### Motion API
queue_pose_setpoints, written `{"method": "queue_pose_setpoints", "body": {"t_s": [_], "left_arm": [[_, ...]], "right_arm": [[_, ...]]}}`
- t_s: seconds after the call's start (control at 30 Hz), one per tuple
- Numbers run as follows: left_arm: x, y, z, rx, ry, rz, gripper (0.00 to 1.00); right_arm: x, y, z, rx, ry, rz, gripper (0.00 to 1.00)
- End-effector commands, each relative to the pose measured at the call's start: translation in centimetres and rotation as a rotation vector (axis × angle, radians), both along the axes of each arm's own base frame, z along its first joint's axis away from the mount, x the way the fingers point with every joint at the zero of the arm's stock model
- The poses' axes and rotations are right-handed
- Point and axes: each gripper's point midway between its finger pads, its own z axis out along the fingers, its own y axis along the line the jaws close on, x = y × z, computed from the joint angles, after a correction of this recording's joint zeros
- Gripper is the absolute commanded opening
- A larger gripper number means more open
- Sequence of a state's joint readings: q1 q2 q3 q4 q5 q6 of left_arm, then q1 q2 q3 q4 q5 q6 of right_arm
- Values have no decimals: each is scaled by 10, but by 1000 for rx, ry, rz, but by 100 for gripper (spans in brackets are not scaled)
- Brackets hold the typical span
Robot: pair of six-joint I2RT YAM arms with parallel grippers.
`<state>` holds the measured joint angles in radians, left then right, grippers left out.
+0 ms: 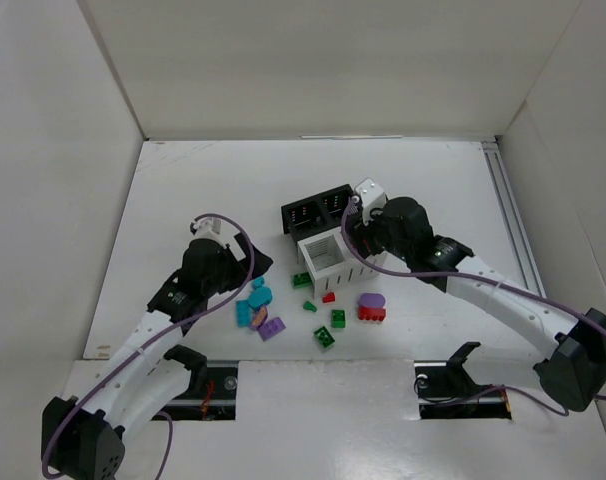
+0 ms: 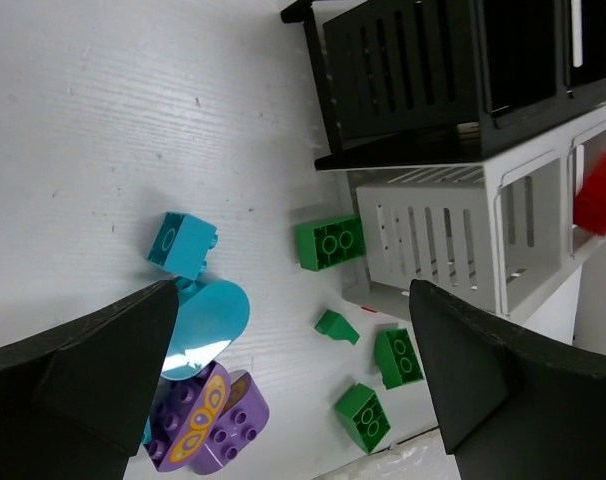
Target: Sort the legos into containers by color
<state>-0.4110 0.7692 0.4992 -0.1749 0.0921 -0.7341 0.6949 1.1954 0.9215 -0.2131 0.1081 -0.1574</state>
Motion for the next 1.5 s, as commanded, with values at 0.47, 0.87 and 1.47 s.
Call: {"method": "queue_pose_setpoints", "body": {"t_s": [0.47,0.87,1.47], "left_arm": [[-13,3,-30,23,97,21,100],[-34,-36,-28,52,55,-129,98],[-51,-63,-6,41,-12,-198,98]], "right_arm": [[-36,-28,42,110,-88,-20,82],[-113,-51,-108,171,334,-98,81],[-111,-31,-114,296,429,-289,86]]}}
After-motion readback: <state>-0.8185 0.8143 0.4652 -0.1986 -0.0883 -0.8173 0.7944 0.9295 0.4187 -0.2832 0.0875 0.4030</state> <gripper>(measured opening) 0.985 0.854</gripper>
